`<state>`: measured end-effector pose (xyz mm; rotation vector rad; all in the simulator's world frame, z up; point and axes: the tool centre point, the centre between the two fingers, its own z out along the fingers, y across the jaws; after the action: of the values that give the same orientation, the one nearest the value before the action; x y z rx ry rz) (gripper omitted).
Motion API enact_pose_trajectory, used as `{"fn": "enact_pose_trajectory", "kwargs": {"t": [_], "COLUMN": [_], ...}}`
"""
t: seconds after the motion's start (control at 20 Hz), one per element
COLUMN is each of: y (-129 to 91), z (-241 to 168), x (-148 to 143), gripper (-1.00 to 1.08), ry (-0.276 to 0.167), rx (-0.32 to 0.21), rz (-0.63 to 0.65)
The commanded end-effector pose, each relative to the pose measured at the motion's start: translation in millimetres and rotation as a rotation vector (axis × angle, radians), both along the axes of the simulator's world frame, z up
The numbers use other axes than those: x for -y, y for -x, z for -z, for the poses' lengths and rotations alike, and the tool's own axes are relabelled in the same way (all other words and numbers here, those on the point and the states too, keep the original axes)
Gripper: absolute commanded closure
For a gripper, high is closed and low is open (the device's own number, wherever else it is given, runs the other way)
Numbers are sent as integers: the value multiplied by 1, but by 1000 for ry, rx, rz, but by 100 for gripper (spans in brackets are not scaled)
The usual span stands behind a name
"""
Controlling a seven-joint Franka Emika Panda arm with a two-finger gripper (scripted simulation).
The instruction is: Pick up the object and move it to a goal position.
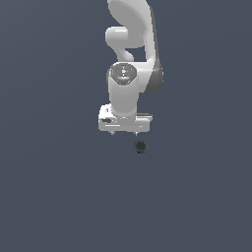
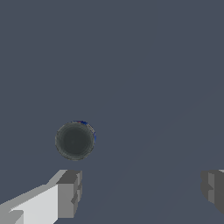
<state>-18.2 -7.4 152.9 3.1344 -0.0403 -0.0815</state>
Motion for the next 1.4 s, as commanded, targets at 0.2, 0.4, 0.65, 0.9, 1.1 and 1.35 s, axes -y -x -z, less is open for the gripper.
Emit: {"fn": "enact_pose_trajectory", "kwargs": {"t": [0.2, 0.4, 0.65, 0.9, 1.1, 1.35], "y": [-2, -6, -6, -6, -6, -2], "z": [0, 1, 1, 5, 17, 43], "x": [-2, -6, -7, -10, -20, -43], "gripper": [-92, -92, -92, -92, -92, -92], "ry": [4, 12, 13, 12, 10, 4], "rx": [5, 15, 15, 17, 22, 33], "rz": [-7, -23, -23, -29, -43, -73]}}
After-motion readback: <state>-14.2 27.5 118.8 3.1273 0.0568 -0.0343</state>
